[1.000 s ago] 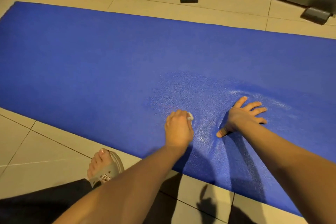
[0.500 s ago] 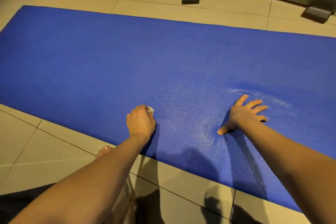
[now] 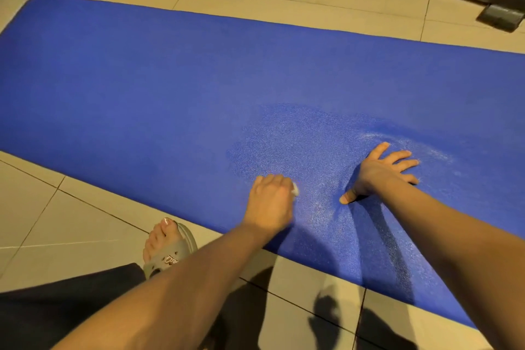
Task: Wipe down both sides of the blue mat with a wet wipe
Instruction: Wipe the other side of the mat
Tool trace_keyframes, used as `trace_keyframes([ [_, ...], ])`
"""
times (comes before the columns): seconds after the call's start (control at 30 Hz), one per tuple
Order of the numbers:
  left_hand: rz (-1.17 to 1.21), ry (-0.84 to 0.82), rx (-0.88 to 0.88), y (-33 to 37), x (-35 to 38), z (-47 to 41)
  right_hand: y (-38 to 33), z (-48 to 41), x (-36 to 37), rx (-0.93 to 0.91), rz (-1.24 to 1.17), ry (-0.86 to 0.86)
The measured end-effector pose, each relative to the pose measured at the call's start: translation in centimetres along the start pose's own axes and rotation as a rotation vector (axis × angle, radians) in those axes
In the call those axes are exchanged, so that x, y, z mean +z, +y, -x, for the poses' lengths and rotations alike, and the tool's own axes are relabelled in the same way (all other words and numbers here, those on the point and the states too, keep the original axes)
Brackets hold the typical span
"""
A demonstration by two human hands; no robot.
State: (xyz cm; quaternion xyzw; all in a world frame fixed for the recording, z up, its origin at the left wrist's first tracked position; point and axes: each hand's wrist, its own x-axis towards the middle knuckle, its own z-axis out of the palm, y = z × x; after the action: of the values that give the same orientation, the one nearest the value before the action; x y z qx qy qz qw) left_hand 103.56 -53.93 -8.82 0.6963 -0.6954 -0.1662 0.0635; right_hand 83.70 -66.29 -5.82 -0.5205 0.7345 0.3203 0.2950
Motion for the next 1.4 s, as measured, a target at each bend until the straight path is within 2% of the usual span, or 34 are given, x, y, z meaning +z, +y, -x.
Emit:
trace_keyframes([
  [0.13,-0.089,0.102,-0.248,-6.5,-2.3,-0.3,0.2,0.3,0.0,-0.015,-0.001,0.006],
  [0.23,-0.007,0.168,-0.464,-8.8,-2.6,-0.3,0.4,0.3,0.1,-0.028,-0.002,0.016],
  [0.3,0.081,0.199,-0.541,-7.8,-2.0,-0.2,0.4,0.3,0.1,-0.03,-0.003,0.019],
  [0.37,0.141,0.179,-0.518,-5.7,-1.0,0.2,0.4,0.2,0.2,-0.029,-0.003,0.025],
  [0.57,0.177,0.028,-0.225,2.5,2.1,1.9,0.3,-0.2,0.3,-0.02,0.002,0.035],
  [0.73,0.049,-0.042,0.054,1.3,1.7,2.2,0.6,0.0,0.8,-0.041,0.014,0.08],
  [0.83,-0.031,0.02,-0.013,-2.3,-0.2,1.8,1.3,0.2,1.2,-0.086,0.003,0.118],
  [0.97,-0.136,0.112,-0.333,-9.1,-2.2,1.0,3.0,0.5,2.6,-0.187,-0.087,0.241],
  [1.03,-0.086,0.153,-0.496,-11.3,-3.1,0.8,3.6,0.8,3.8,-0.262,-0.158,0.317],
  [1.1,0.001,0.175,-0.552,-10.9,-3.1,1.0,3.5,2.0,4.9,-0.326,-0.162,0.364],
  [1.2,0.096,0.131,-0.484,-7.0,-2.1,2.2,1.8,5.0,6.7,-0.43,0.013,0.274],
  [1.3,0.167,0.078,-0.31,-1.4,-0.9,4.0,0.2,7.0,8.6,-0.45,0.222,0.124],
  [1.4,0.15,0.025,-0.119,3.0,0.9,5.3,0.2,7.5,9.9,-0.46,0.387,0.13],
])
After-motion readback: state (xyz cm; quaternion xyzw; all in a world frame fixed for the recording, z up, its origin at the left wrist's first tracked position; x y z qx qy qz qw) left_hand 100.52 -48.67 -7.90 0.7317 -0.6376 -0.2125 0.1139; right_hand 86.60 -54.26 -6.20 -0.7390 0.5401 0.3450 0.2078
